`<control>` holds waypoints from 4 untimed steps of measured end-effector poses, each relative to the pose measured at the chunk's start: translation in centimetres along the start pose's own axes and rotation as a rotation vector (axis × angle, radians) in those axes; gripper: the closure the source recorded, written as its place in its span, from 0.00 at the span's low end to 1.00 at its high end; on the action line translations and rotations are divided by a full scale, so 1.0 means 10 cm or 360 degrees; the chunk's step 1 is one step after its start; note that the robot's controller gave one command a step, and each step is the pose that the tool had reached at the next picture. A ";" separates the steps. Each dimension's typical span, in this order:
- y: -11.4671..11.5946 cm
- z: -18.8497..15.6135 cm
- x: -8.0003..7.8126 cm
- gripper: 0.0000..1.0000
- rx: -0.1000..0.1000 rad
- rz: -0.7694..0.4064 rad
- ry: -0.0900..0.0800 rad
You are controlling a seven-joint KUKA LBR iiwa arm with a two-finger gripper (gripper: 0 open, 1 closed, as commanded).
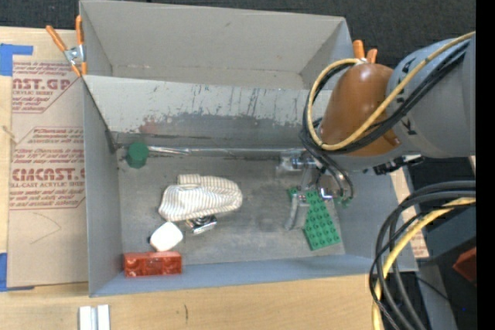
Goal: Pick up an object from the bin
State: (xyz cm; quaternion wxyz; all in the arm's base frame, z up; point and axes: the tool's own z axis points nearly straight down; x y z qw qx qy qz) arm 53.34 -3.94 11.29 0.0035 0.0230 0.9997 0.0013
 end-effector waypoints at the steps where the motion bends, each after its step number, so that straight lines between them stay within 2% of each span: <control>1: -0.31 0.17 0.01 0.00 0.0000 0.0012 0.0022; 2: -0.76 0.33 -0.04 0.00 0.0003 -0.0063 -0.0006; 3: -0.91 0.42 0.15 0.00 0.0003 0.0137 0.0003; 4: -0.69 0.39 -0.05 0.00 0.0002 0.0335 0.0003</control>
Offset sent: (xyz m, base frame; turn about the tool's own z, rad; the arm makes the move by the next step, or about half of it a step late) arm -0.0015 -0.0844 -0.0407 -0.0444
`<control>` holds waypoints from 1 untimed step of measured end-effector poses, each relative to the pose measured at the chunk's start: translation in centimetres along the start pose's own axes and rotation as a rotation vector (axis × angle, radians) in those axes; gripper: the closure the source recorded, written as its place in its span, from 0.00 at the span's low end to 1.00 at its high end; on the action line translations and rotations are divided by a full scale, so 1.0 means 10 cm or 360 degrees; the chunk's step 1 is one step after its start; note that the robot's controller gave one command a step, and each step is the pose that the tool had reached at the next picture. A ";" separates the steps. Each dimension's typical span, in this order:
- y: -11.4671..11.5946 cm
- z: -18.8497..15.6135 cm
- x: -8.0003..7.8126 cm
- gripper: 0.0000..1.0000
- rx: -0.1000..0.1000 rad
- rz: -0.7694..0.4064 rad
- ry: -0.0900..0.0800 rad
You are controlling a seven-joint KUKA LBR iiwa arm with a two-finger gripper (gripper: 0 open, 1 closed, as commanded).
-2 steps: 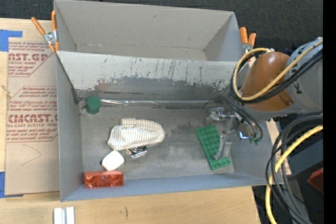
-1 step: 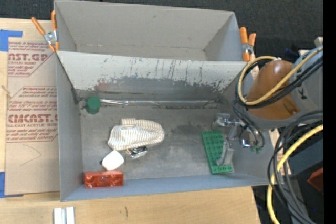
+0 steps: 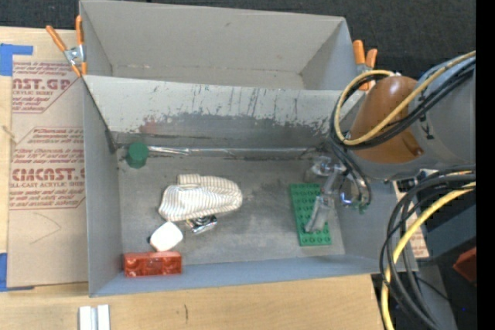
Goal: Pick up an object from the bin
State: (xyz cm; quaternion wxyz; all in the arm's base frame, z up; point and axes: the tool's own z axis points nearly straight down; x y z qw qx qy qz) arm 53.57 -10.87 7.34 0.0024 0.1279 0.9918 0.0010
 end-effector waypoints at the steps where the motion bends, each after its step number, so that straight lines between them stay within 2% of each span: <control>1: 0.05 0.01 0.15 0.00 -0.0002 0.0044 -0.0010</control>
Offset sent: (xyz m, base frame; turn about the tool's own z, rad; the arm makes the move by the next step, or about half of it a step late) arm -0.0376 0.0540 -0.0034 0.0554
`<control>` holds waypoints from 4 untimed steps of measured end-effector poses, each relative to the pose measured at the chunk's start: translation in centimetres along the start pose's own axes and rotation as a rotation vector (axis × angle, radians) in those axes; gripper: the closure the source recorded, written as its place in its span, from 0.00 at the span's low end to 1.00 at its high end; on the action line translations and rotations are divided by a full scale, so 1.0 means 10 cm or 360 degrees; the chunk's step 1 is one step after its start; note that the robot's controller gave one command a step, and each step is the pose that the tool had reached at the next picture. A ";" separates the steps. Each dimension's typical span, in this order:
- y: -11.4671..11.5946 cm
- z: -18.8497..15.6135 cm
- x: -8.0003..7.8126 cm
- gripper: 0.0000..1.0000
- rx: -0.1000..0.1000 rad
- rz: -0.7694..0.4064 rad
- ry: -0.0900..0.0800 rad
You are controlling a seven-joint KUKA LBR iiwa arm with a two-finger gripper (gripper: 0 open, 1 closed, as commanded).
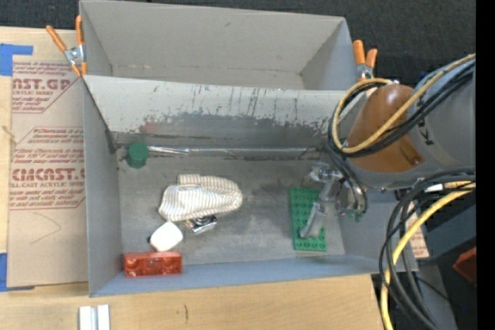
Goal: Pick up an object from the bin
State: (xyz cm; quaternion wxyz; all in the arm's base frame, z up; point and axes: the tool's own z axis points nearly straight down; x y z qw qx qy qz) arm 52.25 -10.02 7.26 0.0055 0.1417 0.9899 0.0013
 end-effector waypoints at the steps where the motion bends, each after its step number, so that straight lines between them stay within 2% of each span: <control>1: 0.15 0.00 0.20 0.00 0.0003 0.0036 -0.0007; 2: 0.50 0.00 0.33 0.00 -0.0003 0.0078 -0.0019; 3: 0.80 -0.02 0.43 1.00 -0.0004 -0.0267 -0.0055; 4: 0.80 -0.02 0.43 1.00 -0.0004 -0.0267 -0.0055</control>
Offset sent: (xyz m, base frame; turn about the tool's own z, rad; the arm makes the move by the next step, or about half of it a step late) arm -0.0231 0.0728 -0.0026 0.0599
